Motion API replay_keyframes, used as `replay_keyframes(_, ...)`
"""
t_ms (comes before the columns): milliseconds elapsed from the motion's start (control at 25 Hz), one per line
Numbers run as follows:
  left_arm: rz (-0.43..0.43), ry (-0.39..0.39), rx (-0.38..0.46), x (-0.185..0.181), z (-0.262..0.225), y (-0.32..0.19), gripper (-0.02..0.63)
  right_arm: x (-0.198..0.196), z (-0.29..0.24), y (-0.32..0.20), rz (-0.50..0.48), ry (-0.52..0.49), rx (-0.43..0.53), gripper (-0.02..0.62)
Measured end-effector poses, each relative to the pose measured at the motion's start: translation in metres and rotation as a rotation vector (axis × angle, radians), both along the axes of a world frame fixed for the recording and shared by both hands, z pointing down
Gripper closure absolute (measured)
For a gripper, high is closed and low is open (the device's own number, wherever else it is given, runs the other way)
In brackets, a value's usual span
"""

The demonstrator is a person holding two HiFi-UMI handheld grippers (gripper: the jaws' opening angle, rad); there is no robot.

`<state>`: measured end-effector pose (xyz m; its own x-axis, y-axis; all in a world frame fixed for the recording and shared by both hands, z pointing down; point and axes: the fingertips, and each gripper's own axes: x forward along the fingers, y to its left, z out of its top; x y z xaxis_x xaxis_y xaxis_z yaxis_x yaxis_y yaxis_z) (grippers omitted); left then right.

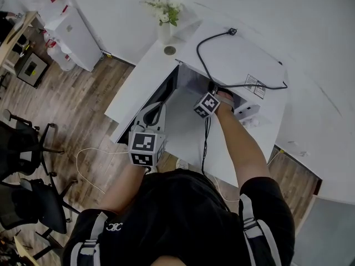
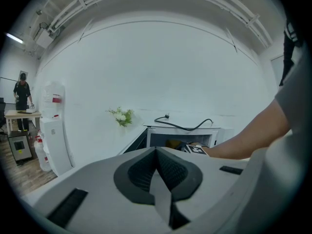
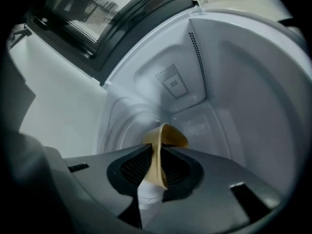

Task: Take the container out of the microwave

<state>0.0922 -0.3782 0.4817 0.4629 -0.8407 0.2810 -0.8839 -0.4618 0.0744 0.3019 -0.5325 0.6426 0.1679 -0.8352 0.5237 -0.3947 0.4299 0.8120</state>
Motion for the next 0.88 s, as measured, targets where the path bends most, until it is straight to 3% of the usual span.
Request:
replay_keyframes(560,0.068,0.026,0.015,-0.010,-0.010,0.008,0.592,-0.028,-0.020,0.035,-0.034,-0.114,-0.051,0.535)
replay_keyframes(880,0.128,0.041,0.026,-0.012,-0.016,0.025,0.592,-0.047,-0.037,0.073,-0.075,-0.123,-0.042,0.571)
